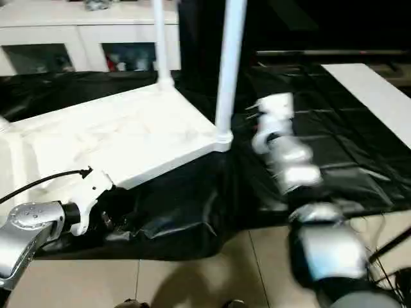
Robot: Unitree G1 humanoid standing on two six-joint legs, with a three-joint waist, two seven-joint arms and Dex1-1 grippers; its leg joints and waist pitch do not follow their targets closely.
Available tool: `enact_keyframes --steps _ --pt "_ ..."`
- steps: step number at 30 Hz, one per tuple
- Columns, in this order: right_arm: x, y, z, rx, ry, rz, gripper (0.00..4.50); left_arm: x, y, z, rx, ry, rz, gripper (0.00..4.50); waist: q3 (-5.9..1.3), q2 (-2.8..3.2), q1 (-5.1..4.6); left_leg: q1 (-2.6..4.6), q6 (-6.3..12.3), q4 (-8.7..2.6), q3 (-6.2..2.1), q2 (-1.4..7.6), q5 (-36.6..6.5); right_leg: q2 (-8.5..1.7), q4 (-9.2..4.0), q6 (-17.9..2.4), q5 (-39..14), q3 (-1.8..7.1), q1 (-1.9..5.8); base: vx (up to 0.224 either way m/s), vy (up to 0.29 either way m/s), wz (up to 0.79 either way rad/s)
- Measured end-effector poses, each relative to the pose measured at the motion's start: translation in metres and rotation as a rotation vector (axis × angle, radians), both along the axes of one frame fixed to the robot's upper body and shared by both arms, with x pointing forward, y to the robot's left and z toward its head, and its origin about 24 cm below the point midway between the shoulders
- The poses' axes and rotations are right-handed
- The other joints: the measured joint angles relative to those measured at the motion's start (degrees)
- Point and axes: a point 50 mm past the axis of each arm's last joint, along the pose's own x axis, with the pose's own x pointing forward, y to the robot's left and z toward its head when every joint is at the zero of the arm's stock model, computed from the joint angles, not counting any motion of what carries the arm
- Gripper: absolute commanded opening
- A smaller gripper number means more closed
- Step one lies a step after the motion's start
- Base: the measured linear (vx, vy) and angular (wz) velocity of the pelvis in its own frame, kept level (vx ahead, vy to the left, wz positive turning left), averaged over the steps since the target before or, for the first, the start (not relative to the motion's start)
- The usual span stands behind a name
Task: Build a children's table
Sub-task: Rotate table base
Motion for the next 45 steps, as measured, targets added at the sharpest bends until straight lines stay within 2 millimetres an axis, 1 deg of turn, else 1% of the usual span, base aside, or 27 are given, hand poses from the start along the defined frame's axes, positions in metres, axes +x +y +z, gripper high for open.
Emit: enact_keyframes --steps 3,6,9,11,12,13,14,15,16,17,18,19,20,22,23,26,29,31,34,36,39,40,41,42,43,44,45 --pt "0.0 -0.007 0.002 -0.021 0.005 -0.023 3.84 -0.003 -0.011 0.004 -0.066 -0.012 -0.044 4.48 0.01 -0.01 -0.53 -0.02 0.0 -0.01 -0.25 0.07 0.0 -0.12 -0.44 0.0 0.0 -0.9 0.03 0.0 0.0 0.0" --pt "-0.001 -0.001 -0.001 -0.052 0.013 0.076 3.84 -0.013 -0.01 0.005 -0.079 0.024 -0.083 4.48 0.01 -0.02 -1.26 -0.02 0.0 0.02 -1.01 0.08 0.0 -0.1 -0.95 -0.01 0.0 -1.45 0.01 -0.017 0.026 -0.21" --pt "-0.008 0.007 -0.017 -0.118 0.06 0.199 3.84 -0.021 0.0 -0.001 -0.041 0.08 -0.077 4.48 0.04 -0.04 -2.09 0.2 -0.01 0.04 -1.24 0.17 -0.02 -0.38 -1.2 -0.03 -0.01 -2.66 0.04 0.0 0.0 0.0" --pt "-0.016 0.013 -0.034 -0.146 0.106 0.273 3.84 -0.023 0.003 -0.003 -0.026 0.092 -0.067 4.48 0.23 0.21 -2.39 0.24 -0.02 -0.06 -1.56 0.2 -0.02 -0.78 -1.75 -0.03 -0.01 -3.72 0.16 0.0 0.0 0.0" --pt "-0.019 0.017 -0.04 -0.142 0.12 0.298 3.84 -0.023 0.003 -0.003 -0.024 0.087 -0.059 4.48 0.44 0.46 -2.41 0.26 -0.02 -0.16 -1.75 0.29 -0.03 -0.97 -2.06 -0.04 -0.01 -4.39 0.39 0.0 0.0 0.0" --pt "-0.021 0.021 -0.045 -0.133 0.131 0.324 3.84 -0.022 0.004 -0.002 -0.019 0.069 -0.04 4.48 1.02 0.76 -2.19 0.34 -0.03 -0.41 -1.87 0.76 -0.03 -0.95 -1.86 -0.35 -0.16 -4.87 1.03 -0.095 -0.025 -0.05" --pt "-0.024 0.022 -0.049 -0.112 0.126 0.326 3.84 -0.018 0.003 0.0 -0.027 0.015 0.004 4.48 1.35 0.93 -1.71 0.62 -0.04 -0.54 -1.52 0.98 -0.03 -1.06 0.18 -2.01 -1.6 -4.84 1.17 -0.095 -0.025 -0.05" --pt "-0.028 0.019 -0.055 -0.097 0.131 0.315 3.84 -0.012 0.002 0.005 -0.045 -0.049 0.042 4.48 1.56 0.45 -0.5 0.8 -0.04 -0.48 -0.36 1.06 -0.03 -1.13 4.6 -3.52 -3.55 -3.79 1.33 -0.075 -0.099 0.17" --pt "-0.03 0.018 -0.056 -0.072 0.12 0.297 3.84 -0.006 0.002 0.013 -0.072 -0.143 0.102 4.48 1.33 -1.98 1.37 1.63 0.0 0.39 1.87 0.85 -0.23 -0.68 7.8 -1.0 -4.42 -0.79 0.68 0.006 -0.174 0.13" --pt "-0.029 0.021 -0.053 -0.044 0.088 0.286 3.84 -0.005 0.002 0.014 -0.1 -0.193 0.163 4.48 1.57 -1.94 2.3 1.2 -0.28 2.46 1.85 1.08 -1.9 -0.32 8.12 -0.97 -4.39 -0.49 0.11 0.006 -0.174 0.13" --pt "-0.031 0.028 -0.049 -0.02 0.037 0.282 3.84 -0.006 -0.002 0.011 -0.148 -0.215 0.242 4.48 1.2 -1.36 3.63 1.11 0.29 5.06 1.43 0.86 -3.64 -0.56 8.01 -1.02 -4.42 -0.88 -0.19 0.063 -0.079 -0.19" --pt "-0.039 0.035 -0.045 0.021 -0.041 0.279 3.84 -0.007 -0.008 0.011 -0.226 -0.247 0.36 4.48 0.55 -0.27 4.39 1.95 -0.08 4.56 -0.23 -1.04 -3.56 -0.3 7.13 -1.04 -4.39 -1.43 -0.21 0.057 -0.003 -0.01" --pt "-0.049 0.038 -0.049 0.043 -0.055 0.272 3.84 -0.008 -0.014 0.011 -0.281 -0.264 0.424 4.48 0.47 -0.69 4.62 1.81 -0.38 3.2 -0.54 -1.31 -3.5 0.38 5.96 -1.05 -4.38 -1.04 -0.24 0.057 -0.003 -0.01" --pt "-0.066 0.041 -0.057 0.074 -0.05 0.249 3.84 -0.016 -0.018 0.01 -0.335 -0.288 0.528 4.48 0.3 -0.79 4.63 1.56 -0.15 1.72 -0.02 -0.93 -3.12 1.23 3.63 -2.51 -2.35 -0.59 -0.03 -0.005 -0.049 0.27" --pt "-0.072 0.04 -0.058 0.079 -0.054 0.241 3.84 -0.021 -0.015 0.008 -0.334 -0.291 0.576 4.48 0.25 -0.68 4.47 1.5 -0.02 1.77 0.21 -0.95 -2.99 1.24 3.09 -2.47 -0.64 -0.35 0.1 -0.013 -0.033 0.23" --pt "-0.103 0.035 -0.062 0.08 -0.05 0.201 3.84 -0.039 -0.005 -0.006 -0.288 -0.292 0.736 4.48 0.05 -0.36 3.69 1.64 -0.02 1.58 0.31 -0.98 -3.01 1.23 2.29 -1.76 -0.55 -0.67 0.56 0.0 0.0 0.0" --pt "-0.121 0.045 -0.071 0.098 -0.014 0.217 3.84 -0.04 -0.004 -0.004 -0.246 -0.376 0.778 4.48 -0.01 -0.14 2.32 1.45 -0.02 0.65 -0.59 -0.96 -3.01 1.52 0.14 -1.7 -0.54 -1.67 1.08 0.0 0.0 0.0" --pt "-0.126 0.062 -0.071 0.106 -0.014 0.273 3.84 -0.032 -0.004 0.004 -0.23 -0.459 0.791 4.48 -0.14 0.26 1.03 1.17 -0.02 -0.05 -1.19 -0.87 -3.01 1.54 -1.81 -1.69 -0.53 -2.85 1.53 -0.018 0.022 -0.11" --pt "-0.13 0.075 -0.066 0.086 -0.006 0.329 3.84 -0.03 -0.003 0.011 -0.243 -0.528 0.819 4.48 -0.2 0.84 -0.7 1.24 -0.01 -0.23 -2.2 -0.78 -3.02 1.19 -3.4 -1.69 -0.52 -4.29 2.26 -0.024 0.032 -0.14" --pt "-0.132 0.077 -0.065 0.078 0.004 0.334 3.84 -0.035 0.001 0.012 -0.291 -0.549 0.853 4.48 -0.19 0.85 -1.38 1.54 0.0 -0.23 -2.34 -0.87 -3.02 1.05 -3.81 -1.69 -0.52 -4.55 2.55 0.0 0.0 0.0" --pt "-0.131 0.077 -0.066 0.076 0.023 0.33 3.84 -0.05 0.002 0.005 -0.474 -0.47 0.779 4.48 -0.02 1.05 -2.12 2.05 0.04 -0.25 -2.57 -0.65 -3.05 0.68 -4.44 -1.69 -0.52 -5.78 3.5 0.0 0.0 0.0" --pt "-0.131 0.078 -0.066 0.076 0.022 0.34 3.84 -0.057 0.001 0.001 -0.518 -0.409 0.678 4.48 0.17 0.91 -1.97 2.18 0.03 -0.3 -2.43 -0.51 -3.06 0.62 -2.98 -1.68 -0.82 -5.39 3.47 0.0 0.0 0.0" --pt "-0.132 0.079 -0.066 0.075 0.024 0.352 3.84 -0.065 0.001 -0.003 -0.525 -0.35 0.591 4.48 0.33 0.52 -1.54 2.6 0.03 -0.26 -1.81 -0.68 -3.06 0.46 -1.37 -1.64 -1.21 -4.28 2.98 0.0 0.0 0.0" --pt "-0.132 0.08 -0.066 0.07 0.024 0.371 3.84 -0.072 0.003 -0.008 -0.514 -0.297 0.507 4.48 0.36 -0.73 -1.26 3.4 -0.01 -0.08 -1.26 -1.26 -3.08 0.37 -0.55 -1.55 -1.29 -3.23 2.4 0.068 -0.074 0.16" --pt "-0.131 0.079 -0.065 0.058 0.023 0.385 3.84 -0.083 0.007 -0.018 -0.507 -0.219 0.459 4.48 0.37 -0.62 -0.59 3.95 -0.39 0.32 -0.8 -1.4 -4.17 0.44 -0.48 -1.44 -1.26 -3.28 2.1 0.083 -0.047 -0.07" --pt "-0.128 0.08 -0.061 0.049 0.011 0.4 3.84 -0.091 0.011 -0.026 -0.509 -0.173 0.454 4.48 0.52 -0.39 -0.26 3.47 0.26 0.99 -1.36 -1.52 -5.3 -0.11 -0.99 -1.4 -1.29 -4.53 2.02 0.083 -0.047 -0.07" --pt "-0.126 0.082 -0.058 0.047 -0.002 0.41 3.84 -0.099 0.018 -0.035 -0.497 -0.121 0.434 4.48 0.46 0.6 -0.23 3.09 0.45 0.81 -2.09 -1.46 -5.46 -0.29 -1.8 -1.4 -1.28 -6.0 2.22 0.077 0.02 -0.32"
